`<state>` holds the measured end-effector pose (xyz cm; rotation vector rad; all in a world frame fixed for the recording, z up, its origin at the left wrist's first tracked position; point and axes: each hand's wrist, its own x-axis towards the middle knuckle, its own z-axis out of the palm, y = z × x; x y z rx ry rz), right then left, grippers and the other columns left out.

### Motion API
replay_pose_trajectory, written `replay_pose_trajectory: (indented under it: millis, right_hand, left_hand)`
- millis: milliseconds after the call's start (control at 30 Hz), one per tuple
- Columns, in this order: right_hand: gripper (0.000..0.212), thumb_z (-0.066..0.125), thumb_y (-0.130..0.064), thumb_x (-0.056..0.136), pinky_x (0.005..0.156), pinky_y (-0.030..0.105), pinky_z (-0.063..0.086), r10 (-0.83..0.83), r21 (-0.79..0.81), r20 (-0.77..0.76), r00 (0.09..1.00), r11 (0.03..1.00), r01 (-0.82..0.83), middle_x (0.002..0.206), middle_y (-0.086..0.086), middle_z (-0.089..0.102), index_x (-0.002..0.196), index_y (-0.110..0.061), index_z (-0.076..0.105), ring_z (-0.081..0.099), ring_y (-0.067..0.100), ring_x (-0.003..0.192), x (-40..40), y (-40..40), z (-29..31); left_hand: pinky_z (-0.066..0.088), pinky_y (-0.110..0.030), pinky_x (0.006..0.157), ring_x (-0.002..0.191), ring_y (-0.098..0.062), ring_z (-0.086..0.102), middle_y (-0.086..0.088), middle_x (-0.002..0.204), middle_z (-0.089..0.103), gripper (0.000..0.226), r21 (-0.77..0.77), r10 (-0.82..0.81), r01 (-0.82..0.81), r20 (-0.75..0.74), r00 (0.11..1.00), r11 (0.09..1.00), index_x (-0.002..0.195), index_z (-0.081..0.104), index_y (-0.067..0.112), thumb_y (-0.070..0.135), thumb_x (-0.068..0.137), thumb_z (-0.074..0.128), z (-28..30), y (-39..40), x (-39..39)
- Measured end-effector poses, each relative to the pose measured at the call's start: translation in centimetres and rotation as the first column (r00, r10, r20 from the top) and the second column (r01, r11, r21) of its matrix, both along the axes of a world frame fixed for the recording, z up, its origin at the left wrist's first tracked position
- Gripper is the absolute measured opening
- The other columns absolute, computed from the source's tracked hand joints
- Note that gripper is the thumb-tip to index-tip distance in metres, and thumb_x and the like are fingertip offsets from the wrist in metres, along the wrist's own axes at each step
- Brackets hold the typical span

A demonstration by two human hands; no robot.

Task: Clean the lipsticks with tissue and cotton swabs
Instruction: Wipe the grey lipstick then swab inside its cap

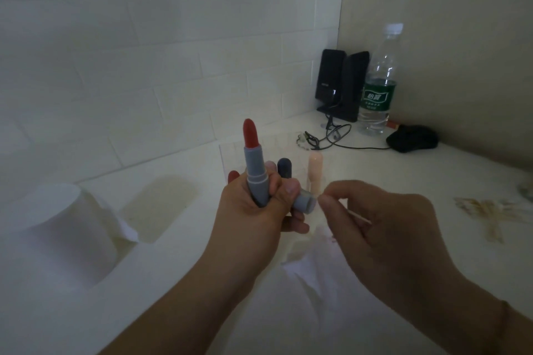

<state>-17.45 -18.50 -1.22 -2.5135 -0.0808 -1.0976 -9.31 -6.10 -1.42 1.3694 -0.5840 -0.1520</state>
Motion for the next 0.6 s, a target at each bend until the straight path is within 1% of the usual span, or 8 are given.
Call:
replay_pose_trajectory:
  millis: [100,200,233,300,333,367,467,600]
  right_hand:
    - [0.023,0.047,-0.033,0.086,0.046,-0.006,0.022,-0.031,-0.043,-0.031,0.999,0.999,0.029,0.045,-0.017,0.03,0.076,-0.024,0.065,0.036,0.004,0.04,0.0,0.5,-0.4]
    - [0.022,0.048,-0.032,0.086,0.046,-0.007,0.02,0.039,-0.012,-0.008,0.999,0.999,-0.039,0.048,-0.021,0.028,0.079,-0.023,0.067,0.031,-0.003,0.037,-0.1,0.7,-0.5]
    - [0.02,0.05,-0.032,0.087,0.046,-0.007,0.021,0.035,0.013,0.013,0.999,0.999,-0.035,0.047,-0.023,0.027,0.078,-0.023,0.066,0.034,-0.003,0.039,-0.1,0.4,-0.4]
    - [0.014,0.057,-0.029,0.087,0.045,-0.006,0.022,-0.005,0.046,0.017,1.0,0.999,0.004,0.045,-0.025,0.023,0.077,-0.023,0.064,0.036,-0.003,0.041,0.1,0.0,-0.1]
    - [0.011,0.06,-0.026,0.086,0.045,-0.005,0.022,-0.014,0.04,0.004,1.0,0.999,0.013,0.044,-0.024,0.023,0.076,-0.023,0.064,0.034,-0.004,0.038,0.2,-0.1,-0.2]
    - [0.009,0.061,-0.024,0.084,0.045,-0.005,0.022,-0.004,0.022,-0.009,1.0,1.0,0.004,0.044,-0.023,0.026,0.076,-0.022,0.065,0.034,-0.004,0.037,0.2,0.1,-0.4]
    - [0.011,0.06,-0.027,0.086,0.045,-0.005,0.023,0.079,0.014,-0.016,0.997,0.997,-0.079,0.046,-0.021,0.034,0.08,-0.022,0.068,0.039,0.0,0.041,0.0,0.6,-0.5]
    - [0.015,0.058,-0.03,0.087,0.045,-0.005,0.022,0.044,0.051,0.01,0.999,0.998,-0.045,0.045,-0.026,0.027,0.077,-0.022,0.065,0.038,-0.006,0.039,0.2,-0.2,0.0]
  left_hand:
    - [0.055,-0.024,0.056,0.062,-0.019,0.066,-0.009,0.071,0.067,0.029,-0.026,0.011,-0.012,-0.023,1.0,1.0,0.083,0.058,0.006,0.031,0.07,0.061,-0.2,0.1,0.1]
    - [0.056,-0.026,0.057,0.064,-0.021,0.068,-0.01,0.076,0.068,0.038,-0.004,0.03,-0.03,-0.026,0.999,1.0,0.092,0.059,0.002,0.033,0.07,0.061,-0.3,0.1,0.3]
    - [0.055,-0.025,0.057,0.063,-0.02,0.067,-0.008,0.073,0.068,0.033,0.007,0.023,-0.023,-0.008,1.0,1.0,0.088,0.062,0.004,0.033,0.072,0.06,-0.3,0.1,0.3]
    - [0.053,-0.023,0.056,0.06,-0.018,0.064,-0.003,0.065,0.067,0.016,-0.002,0.018,-0.018,0.012,1.0,1.0,0.069,0.065,0.017,0.029,0.076,0.059,-0.1,-0.1,0.1]
    - [0.053,-0.023,0.055,0.058,-0.017,0.062,-0.002,0.064,0.066,0.016,-0.009,0.025,-0.024,0.015,1.0,1.0,0.062,0.064,0.022,0.028,0.077,0.059,0.0,0.0,0.1]
    - [0.052,-0.023,0.055,0.057,-0.017,0.061,-0.001,0.063,0.066,0.016,-0.019,0.028,-0.027,0.016,0.999,0.999,0.063,0.064,0.022,0.028,0.077,0.059,0.0,0.0,0.2]
    - [0.051,-0.024,0.055,0.055,-0.016,0.059,-0.003,0.063,0.065,0.018,-0.025,0.028,-0.027,0.016,0.999,0.999,0.076,0.059,0.01,0.028,0.078,0.059,0.1,0.4,0.2]
    - [0.052,-0.022,0.055,0.055,-0.013,0.059,0.0,0.062,0.065,0.018,-0.008,0.012,-0.011,0.031,0.999,1.0,0.061,0.064,0.024,0.029,0.077,0.058,0.2,0.2,0.0]
